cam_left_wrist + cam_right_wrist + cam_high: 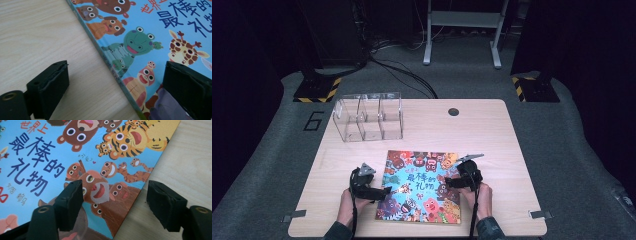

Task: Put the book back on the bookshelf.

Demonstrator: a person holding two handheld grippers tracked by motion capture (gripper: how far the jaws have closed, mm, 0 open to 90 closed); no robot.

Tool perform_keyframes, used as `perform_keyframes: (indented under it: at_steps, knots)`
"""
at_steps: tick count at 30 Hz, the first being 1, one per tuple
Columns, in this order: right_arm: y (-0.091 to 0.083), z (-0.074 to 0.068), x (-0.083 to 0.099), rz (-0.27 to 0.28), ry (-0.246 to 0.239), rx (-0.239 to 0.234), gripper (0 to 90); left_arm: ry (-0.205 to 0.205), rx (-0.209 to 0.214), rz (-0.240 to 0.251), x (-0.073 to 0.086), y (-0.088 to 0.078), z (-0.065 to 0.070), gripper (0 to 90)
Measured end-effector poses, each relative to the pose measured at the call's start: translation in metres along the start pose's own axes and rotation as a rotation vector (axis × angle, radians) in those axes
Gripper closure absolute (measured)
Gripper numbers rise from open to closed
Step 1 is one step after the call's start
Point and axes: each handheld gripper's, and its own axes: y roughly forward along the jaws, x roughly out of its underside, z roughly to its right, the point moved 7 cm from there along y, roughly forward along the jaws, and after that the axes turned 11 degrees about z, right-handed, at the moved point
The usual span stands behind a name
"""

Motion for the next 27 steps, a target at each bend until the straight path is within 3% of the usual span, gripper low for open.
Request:
perform_keyframes:
  at_steps: [8, 25, 27]
  knots:
    - [0.0, 0.002, -0.001, -0.002, -0.004, -0.011, 37.4, 0.005, 0.003, 0.006, 0.0, 0.002, 0.003, 8.3]
    - [0.001, 0.006, -0.004, -0.026, 0.008, -0.007, 40.7, 0.034, 0.065, 0.026, -0.003, 0.01, 0.024, 10.7]
    - [0.001, 0.006, -0.004, -0.028, 0.013, -0.01, 41.2, 0.033, 0.055, 0.034, -0.003, 0.011, 0.026, 11.4]
